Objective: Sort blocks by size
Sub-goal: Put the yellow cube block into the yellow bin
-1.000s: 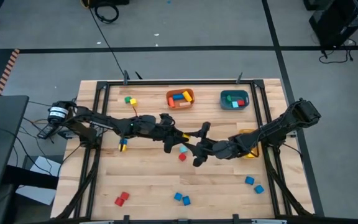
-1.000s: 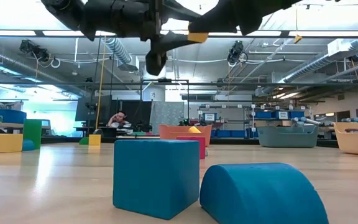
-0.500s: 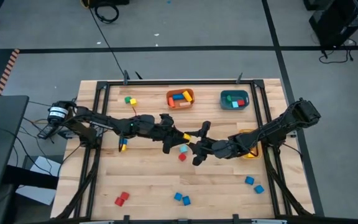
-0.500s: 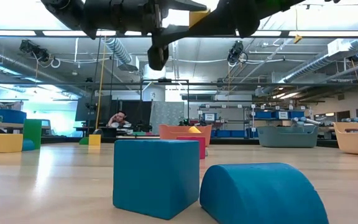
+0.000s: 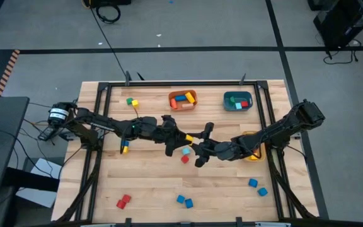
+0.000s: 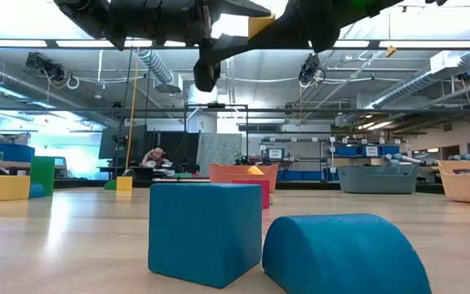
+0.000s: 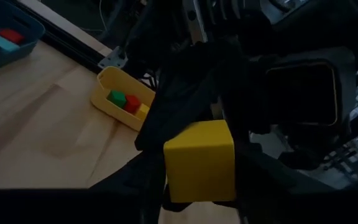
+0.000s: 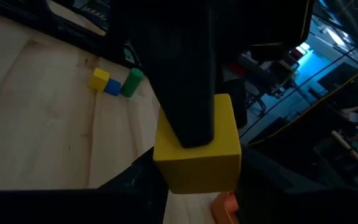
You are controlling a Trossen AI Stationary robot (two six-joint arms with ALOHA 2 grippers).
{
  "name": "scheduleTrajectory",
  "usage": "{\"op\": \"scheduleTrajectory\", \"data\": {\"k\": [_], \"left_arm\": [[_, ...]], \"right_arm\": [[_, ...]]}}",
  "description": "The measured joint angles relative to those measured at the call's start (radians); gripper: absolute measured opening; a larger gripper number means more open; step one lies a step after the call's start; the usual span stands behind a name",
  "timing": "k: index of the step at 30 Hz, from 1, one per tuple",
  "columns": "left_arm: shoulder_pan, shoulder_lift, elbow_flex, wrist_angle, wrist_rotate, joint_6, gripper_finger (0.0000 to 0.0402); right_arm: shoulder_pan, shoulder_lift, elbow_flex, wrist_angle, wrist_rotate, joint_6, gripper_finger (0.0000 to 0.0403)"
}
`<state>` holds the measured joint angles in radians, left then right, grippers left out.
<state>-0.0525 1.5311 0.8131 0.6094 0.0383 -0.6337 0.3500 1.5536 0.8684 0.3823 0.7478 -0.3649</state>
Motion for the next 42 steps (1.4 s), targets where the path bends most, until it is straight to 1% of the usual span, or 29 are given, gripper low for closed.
{"op": "scheduleTrajectory", "data": {"k": [3,5,10,15,17,20,23,25,27,30,34,38,40,42], "left_arm": [[0.0,0.0,0.0,-0.011,-0.003,0.044,0.0196],[0.0,0.0,0.0,-0.014,-0.011,0.09,0.0205],[0.001,0.002,-0.002,-0.057,-0.019,0.234,0.0212],[0.001,0.003,-0.002,-0.12,-0.071,0.293,0.0213],[0.001,0.003,-0.002,-0.16,-0.104,0.316,0.0213],[0.001,0.003,-0.002,-0.223,-0.166,0.348,0.0213],[-0.001,0.003,-0.002,-0.307,-0.219,0.364,0.0213],[-0.001,0.003,-0.002,-0.357,-0.23,0.361,0.0213],[-0.002,0.003,-0.002,-0.403,-0.231,0.341,0.0214],[-0.008,0.002,-0.002,-0.446,-0.233,0.318,0.0214],[-0.022,0.002,-0.002,-0.468,-0.237,0.316,0.0214],[-0.032,0.002,-0.002,-0.467,-0.238,0.318,0.0214],[-0.034,0.002,-0.002,-0.467,-0.239,0.318,0.0214],[-0.038,0.002,-0.002,-0.467,-0.24,0.318,0.0214]], "right_arm": [[0.0,0.0,0.0,-0.001,0.009,0.009,0.0158],[0.002,0.0,0.0,-0.007,0.041,0.009,0.0158],[0.032,-0.001,0.001,-0.011,0.183,0.01,0.0158],[0.1,-0.002,0.001,-0.039,0.338,0.02,0.0158],[0.129,-0.002,0.001,-0.062,0.415,0.083,0.0158],[0.163,-0.002,0.001,-0.145,0.509,0.241,0.0158],[0.176,-0.005,0.001,-0.264,0.517,0.456,0.0158],[0.172,-0.012,0.001,-0.365,0.469,0.635,0.0157],[0.157,-0.027,0.001,-0.483,0.395,0.826,0.0155],[0.12,-0.062,0.001,-0.692,0.263,1.109,0.0152],[0.047,-0.14,0.001,-1.004,0.043,1.473,0.0151],[-0.031,-0.213,0.001,-1.295,-0.18,1.705,0.0151],[-0.066,-0.239,0.001,-1.424,-0.305,1.771,0.0151],[-0.088,-0.252,0.001,-1.533,-0.401,1.806,0.0151]]}}
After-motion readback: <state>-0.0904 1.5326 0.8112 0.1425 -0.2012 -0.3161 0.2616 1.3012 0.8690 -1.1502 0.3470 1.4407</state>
